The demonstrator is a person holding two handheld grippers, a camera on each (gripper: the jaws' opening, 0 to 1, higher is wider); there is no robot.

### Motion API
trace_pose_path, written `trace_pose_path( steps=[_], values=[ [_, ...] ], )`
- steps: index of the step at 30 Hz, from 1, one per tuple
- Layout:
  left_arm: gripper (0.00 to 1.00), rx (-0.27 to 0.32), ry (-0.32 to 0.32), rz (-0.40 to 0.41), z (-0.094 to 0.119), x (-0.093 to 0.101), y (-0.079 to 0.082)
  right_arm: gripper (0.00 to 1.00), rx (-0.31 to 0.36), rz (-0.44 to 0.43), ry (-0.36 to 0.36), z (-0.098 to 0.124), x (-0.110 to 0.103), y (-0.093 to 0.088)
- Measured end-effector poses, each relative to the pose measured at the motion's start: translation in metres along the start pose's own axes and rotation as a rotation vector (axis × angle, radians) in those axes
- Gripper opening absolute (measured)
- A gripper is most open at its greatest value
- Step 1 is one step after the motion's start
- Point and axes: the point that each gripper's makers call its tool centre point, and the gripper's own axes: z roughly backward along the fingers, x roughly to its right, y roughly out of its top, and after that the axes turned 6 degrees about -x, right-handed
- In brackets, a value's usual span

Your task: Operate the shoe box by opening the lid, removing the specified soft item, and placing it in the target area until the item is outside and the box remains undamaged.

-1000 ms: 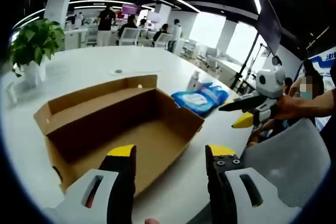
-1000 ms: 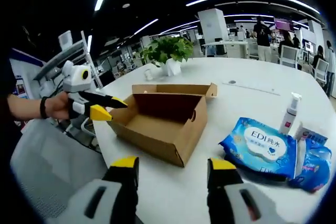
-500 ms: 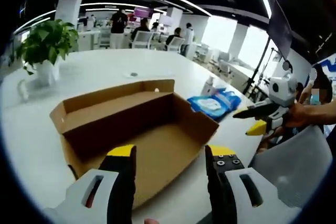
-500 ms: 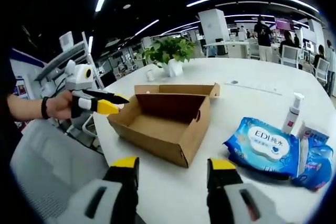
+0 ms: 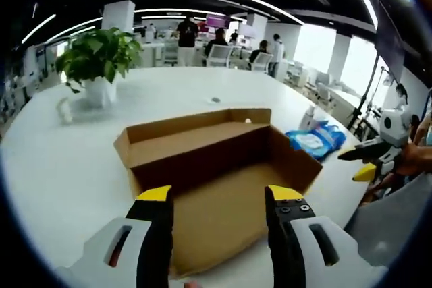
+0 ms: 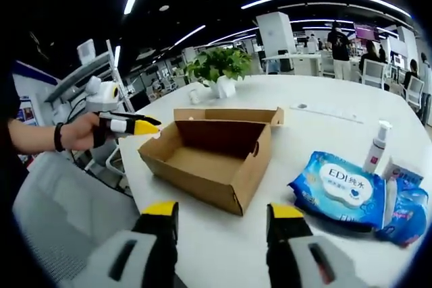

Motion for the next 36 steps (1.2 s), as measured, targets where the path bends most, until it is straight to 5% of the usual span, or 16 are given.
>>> trace_pose_path(
  steps=[6, 13, 36],
  values=[
    [0.6, -0.039, 0.116, 0.019, 0.005, -0.026, -0.009, 0.5, 0.003, 0.002, -0.002, 0.0, 0.001, 0.0],
    [0.57, -0.096, 0.162, 0.038, 0.003, -0.038, -0.023, 0.5, 0.005, 0.002, 0.004, 0.0, -0.002, 0.001],
    [0.46, -0.233, 0.174, 0.107, -0.001, -0.048, -0.058, 0.5, 0.008, 0.006, 0.011, 0.0, -0.003, 0.002]
  ],
)
